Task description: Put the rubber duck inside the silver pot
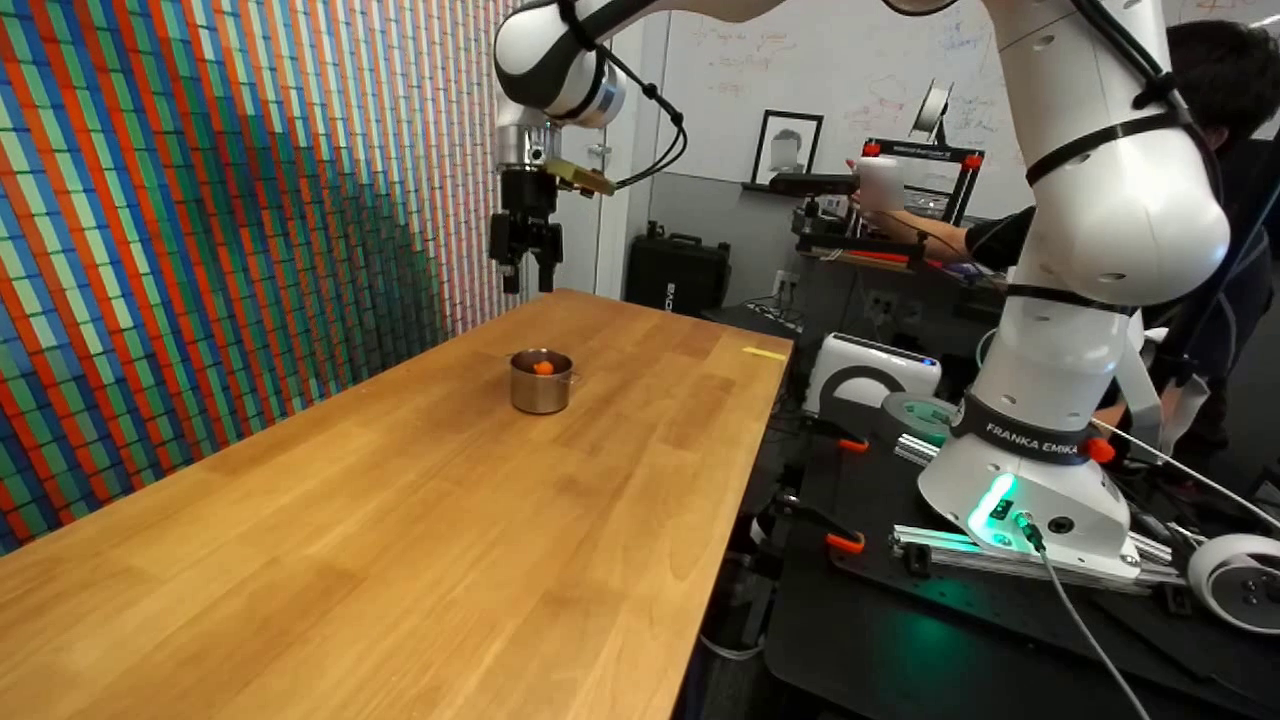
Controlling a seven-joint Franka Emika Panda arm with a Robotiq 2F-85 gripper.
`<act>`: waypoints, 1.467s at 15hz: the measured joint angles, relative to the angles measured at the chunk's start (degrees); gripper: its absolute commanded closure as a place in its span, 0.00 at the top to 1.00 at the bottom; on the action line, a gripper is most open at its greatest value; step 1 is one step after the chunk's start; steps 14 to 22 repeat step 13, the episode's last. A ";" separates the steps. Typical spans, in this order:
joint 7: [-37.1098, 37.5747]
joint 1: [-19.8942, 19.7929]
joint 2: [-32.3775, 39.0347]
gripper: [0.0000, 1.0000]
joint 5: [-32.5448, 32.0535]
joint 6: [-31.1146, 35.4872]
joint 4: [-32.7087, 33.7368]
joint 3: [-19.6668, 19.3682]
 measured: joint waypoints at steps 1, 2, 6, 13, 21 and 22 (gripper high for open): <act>0.04 -0.14 -1.20 1.00 -0.01 -3.12 1.09 -0.31; 0.10 -0.34 -2.51 1.00 -0.01 -6.60 2.16 -0.59; 0.27 -0.67 -7.28 1.00 -0.59 -15.95 4.62 -2.05; 0.28 -0.64 -10.14 1.00 -1.25 -20.11 4.87 -2.96; 0.28 -0.64 -10.14 1.00 -1.25 -20.11 4.87 -2.96; 0.28 -0.64 -10.14 1.00 -1.25 -20.11 4.87 -2.96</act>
